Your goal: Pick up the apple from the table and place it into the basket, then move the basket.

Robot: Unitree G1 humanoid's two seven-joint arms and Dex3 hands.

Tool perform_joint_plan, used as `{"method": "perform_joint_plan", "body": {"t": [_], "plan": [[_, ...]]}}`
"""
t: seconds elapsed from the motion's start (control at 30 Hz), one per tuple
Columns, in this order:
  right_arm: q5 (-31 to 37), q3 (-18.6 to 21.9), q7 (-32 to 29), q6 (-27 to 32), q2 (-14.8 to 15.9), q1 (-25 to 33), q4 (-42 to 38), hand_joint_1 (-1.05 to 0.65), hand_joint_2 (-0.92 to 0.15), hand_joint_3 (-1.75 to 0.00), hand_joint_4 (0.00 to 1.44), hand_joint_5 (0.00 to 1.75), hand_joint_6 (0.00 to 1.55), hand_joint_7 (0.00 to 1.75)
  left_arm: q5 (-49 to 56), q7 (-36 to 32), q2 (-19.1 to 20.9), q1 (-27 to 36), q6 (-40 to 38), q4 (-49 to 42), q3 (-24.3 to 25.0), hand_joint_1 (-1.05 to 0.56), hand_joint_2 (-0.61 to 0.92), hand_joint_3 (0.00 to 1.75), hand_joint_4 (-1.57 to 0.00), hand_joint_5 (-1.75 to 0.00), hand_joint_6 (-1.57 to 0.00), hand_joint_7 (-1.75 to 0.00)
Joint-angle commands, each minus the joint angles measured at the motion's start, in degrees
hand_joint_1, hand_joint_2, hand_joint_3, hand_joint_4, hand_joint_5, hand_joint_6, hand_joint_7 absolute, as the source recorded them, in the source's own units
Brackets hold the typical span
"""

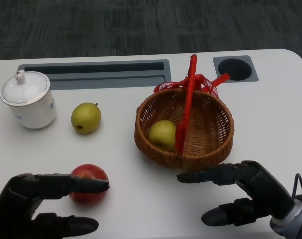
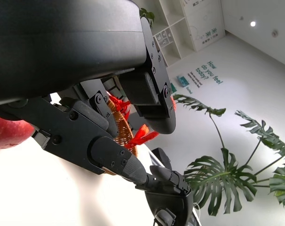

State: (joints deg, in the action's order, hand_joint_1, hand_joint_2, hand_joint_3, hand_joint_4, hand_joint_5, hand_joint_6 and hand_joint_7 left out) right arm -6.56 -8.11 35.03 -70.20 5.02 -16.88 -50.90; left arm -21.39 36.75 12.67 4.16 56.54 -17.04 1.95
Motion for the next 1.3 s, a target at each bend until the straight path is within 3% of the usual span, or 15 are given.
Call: {"method": "perform_joint_plan", "body": {"t": [0.03, 0.43, 0.67, 0.8, 1.03, 1.3], "plan": [[-1.0, 0.2, 0.1, -0.5, 0.5, 0.1, 0.2, -0.46, -0.87, 0.0, 0.9, 0.0, 0.83, 0.0, -0.3, 0.5, 0.9, 0.2, 0.0, 0.5, 0.2, -0.38, 0.74, 0.0, -1.08, 0.0, -1.0, 0.0], [-1.0, 0.3, 0.0, -0.2, 0.5, 0.1, 0.3, -0.46, -0.86, 0.0, 0.89, 0.0, 0.84, 0.0, 0.7, -0.6, 0.5, 0.1, 0.6, 0.5, 0.9, -0.39, 0.73, 0.0, -1.02, 0.0, -0.94, 0.0], [-0.8, 0.3, -0.1, -0.4, 0.4, 0.0, 0.1, -0.47, -0.86, 0.0, 0.9, 0.0, 0.84, 0.0, 17.9, -9.4, -0.9, -2.3, 7.4, -2.0, 7.6, -0.64, 0.72, 0.0, -0.49, 0.0, -0.49, 0.0], [-0.8, 0.3, -0.1, -0.4, 0.4, 0.1, 0.0, -0.47, -0.86, 0.0, 0.9, 0.0, 0.85, 0.0, 29.4, -15.9, -0.3, -4.0, 6.9, -3.4, 9.7, -0.73, 0.72, 0.0, -0.33, 0.0, -0.36, 0.0], [-0.7, 0.4, -0.3, -0.8, 0.3, 0.2, -0.2, -0.47, -0.86, 0.0, 0.9, 0.0, 0.84, 0.0, 39.3, -24.4, 1.7, -8.4, 4.6, -10.5, 7.5, -0.75, 0.73, 0.0, -0.25, 0.0, -0.29, 0.0], [-0.4, 0.3, -0.4, -0.7, 0.4, 0.5, 0.2, -0.48, -0.86, 0.0, 0.91, 0.0, 0.83, 0.0, 46.2, -32.3, 4.1, -14.9, 0.4, -23.3, 1.4, -0.72, 0.73, 0.0, -0.26, -0.01, -0.29, -0.01]]}}
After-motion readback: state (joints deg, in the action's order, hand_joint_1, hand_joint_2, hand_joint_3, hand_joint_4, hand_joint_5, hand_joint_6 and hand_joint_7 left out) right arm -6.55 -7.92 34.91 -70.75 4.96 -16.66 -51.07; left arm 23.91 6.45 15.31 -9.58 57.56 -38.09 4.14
